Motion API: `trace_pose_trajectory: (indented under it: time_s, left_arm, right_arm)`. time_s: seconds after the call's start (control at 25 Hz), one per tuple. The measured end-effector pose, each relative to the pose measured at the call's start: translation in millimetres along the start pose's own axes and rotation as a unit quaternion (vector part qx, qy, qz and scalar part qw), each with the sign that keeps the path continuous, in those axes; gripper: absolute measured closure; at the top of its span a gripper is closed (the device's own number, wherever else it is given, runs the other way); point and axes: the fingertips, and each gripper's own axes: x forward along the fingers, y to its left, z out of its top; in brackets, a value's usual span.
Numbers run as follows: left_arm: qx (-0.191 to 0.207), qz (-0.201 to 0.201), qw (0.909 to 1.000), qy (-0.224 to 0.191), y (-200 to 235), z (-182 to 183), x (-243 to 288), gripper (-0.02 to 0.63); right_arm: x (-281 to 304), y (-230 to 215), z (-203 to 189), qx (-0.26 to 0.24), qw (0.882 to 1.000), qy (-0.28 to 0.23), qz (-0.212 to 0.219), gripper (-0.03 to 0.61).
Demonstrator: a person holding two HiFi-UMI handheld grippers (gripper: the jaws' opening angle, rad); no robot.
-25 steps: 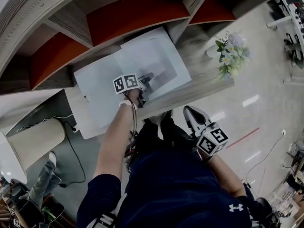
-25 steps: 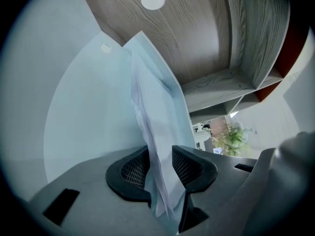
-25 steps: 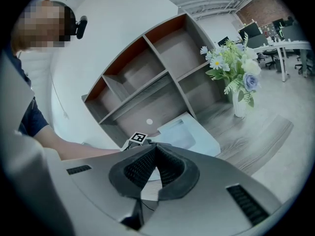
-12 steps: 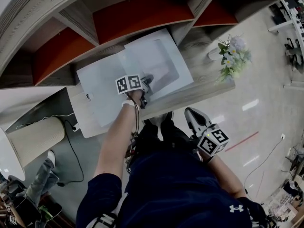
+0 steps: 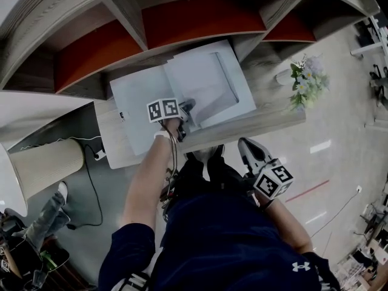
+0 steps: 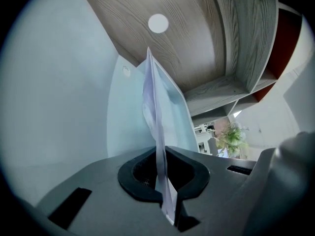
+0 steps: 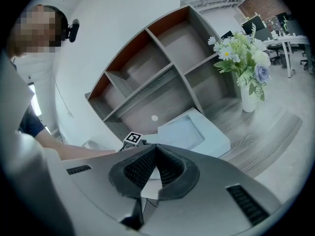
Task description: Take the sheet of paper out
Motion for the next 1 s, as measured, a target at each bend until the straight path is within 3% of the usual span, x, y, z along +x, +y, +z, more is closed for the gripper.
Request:
trace_pose_trajectory:
  time_s: [0.76,1.0]
  left_arm:
    - [-0.016,0.004,0.9990,-0.041,20.0,4.0,-86.4,0.595]
    - [-0.002,0.014,0.9982,-0.058,12.2,12.3,-114.0,0.595]
  right_arm:
    - [23.6,31.9,10.3,-0.035,0.999,-0.005,0.034,0.574]
    - [24.6,32.4,26.7,-0.042,0.998,-0.023,0.037,0.574]
